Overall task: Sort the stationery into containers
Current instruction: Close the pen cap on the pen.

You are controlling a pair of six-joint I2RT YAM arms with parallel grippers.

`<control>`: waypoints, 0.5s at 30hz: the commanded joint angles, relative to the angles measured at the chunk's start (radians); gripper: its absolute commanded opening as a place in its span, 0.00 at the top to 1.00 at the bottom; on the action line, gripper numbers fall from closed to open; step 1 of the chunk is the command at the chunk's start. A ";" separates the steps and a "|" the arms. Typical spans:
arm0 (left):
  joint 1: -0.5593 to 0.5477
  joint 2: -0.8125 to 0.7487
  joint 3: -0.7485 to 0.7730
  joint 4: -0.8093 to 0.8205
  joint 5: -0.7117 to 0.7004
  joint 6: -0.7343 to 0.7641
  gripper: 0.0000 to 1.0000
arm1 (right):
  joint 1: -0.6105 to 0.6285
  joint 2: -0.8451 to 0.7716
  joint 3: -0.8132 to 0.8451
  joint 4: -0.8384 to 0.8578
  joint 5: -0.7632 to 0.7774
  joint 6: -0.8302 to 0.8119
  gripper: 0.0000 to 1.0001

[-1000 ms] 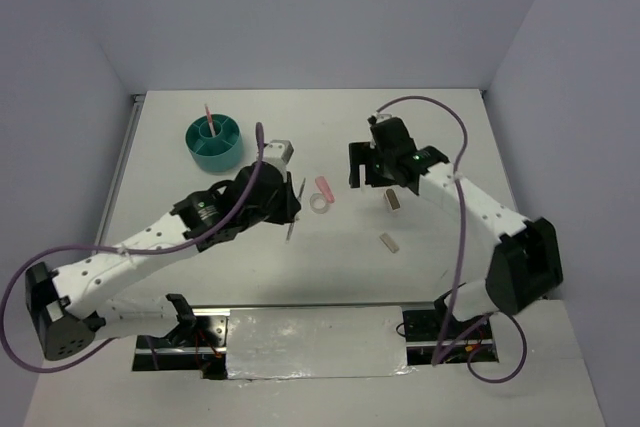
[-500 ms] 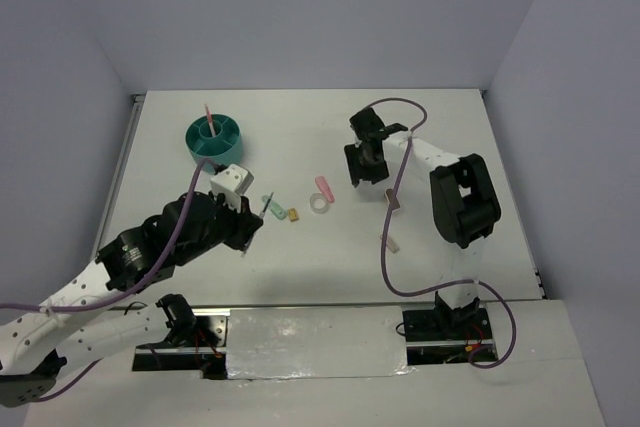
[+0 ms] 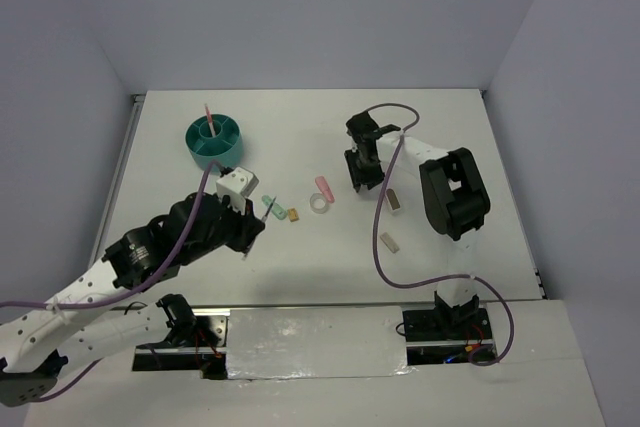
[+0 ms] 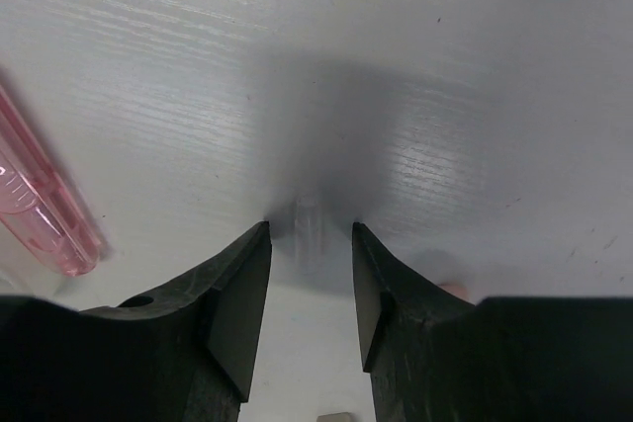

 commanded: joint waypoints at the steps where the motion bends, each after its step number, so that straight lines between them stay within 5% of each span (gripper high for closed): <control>1: 0.005 -0.021 -0.005 0.035 0.024 0.026 1.00 | 0.003 0.038 0.063 -0.007 -0.007 -0.015 0.55; 13: 0.017 -0.028 -0.010 0.034 0.027 0.028 1.00 | 0.018 0.050 0.037 0.001 -0.028 -0.023 0.77; 15: 0.017 -0.024 -0.010 0.035 0.030 0.028 1.00 | 0.017 0.067 0.043 0.002 -0.036 -0.032 1.00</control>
